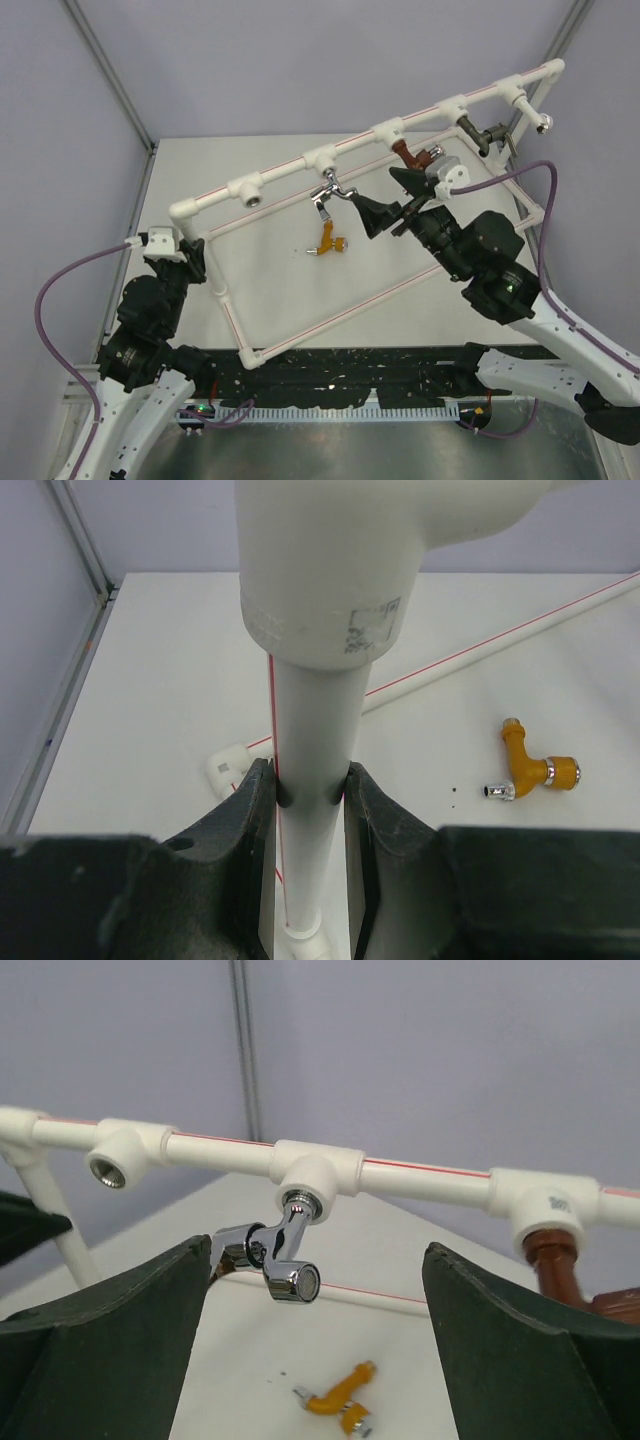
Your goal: Install the water faucets
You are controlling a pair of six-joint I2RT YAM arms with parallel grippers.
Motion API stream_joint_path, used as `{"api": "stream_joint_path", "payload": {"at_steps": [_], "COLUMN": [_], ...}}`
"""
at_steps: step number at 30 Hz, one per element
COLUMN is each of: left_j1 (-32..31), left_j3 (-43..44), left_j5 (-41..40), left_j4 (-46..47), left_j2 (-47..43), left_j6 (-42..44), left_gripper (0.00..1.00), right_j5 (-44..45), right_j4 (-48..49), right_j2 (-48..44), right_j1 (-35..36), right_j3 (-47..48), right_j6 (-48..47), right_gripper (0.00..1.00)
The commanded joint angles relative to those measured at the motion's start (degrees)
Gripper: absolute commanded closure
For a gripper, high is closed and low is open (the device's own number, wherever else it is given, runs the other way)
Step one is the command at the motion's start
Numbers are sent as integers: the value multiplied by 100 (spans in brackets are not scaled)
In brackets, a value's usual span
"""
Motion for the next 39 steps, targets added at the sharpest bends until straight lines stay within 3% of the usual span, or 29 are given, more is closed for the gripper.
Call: {"api": "stream_joint_path", "payload": {"at_steps": [1,4,10,14,20,29,34,39], "left_j1": [-46,-46,-46,-55,-46,-46,-55,-46], "left_j3": [-16,-16,-16,-7,-16,2,2,2], "left_j5": [380,363,345,345,327,415,415,424], "left_j4": [-442,-442,-442,-450,-450,-450,-459,-450], "left_j2": [136,119,136,163,110,92,66,66], "left_j6": [-84,-84,-84,-84,-66,-75,-75,-75], "left_gripper": [100,100,100,100,100,100,100,100], "right_j5": [-425,-241,1365,2009,2202,1975,1825,1799], "right_j4": [-1999,-2842,-3021,-2336,-1115,195,355,398], "right_j2": [283,539,961,1110,1321,1787,1980,2156], "right_j1": [170,425,1278,1603,1648,1551,1402,1296], "right_j3": [1084,1647,1754,1342,832,577,576,620], "right_j6": [-2813,-3958,-6341,-7625,-8942,-9612,-9649,-9587], "right_gripper": [9,8,6,6,10,24,32,49]}}
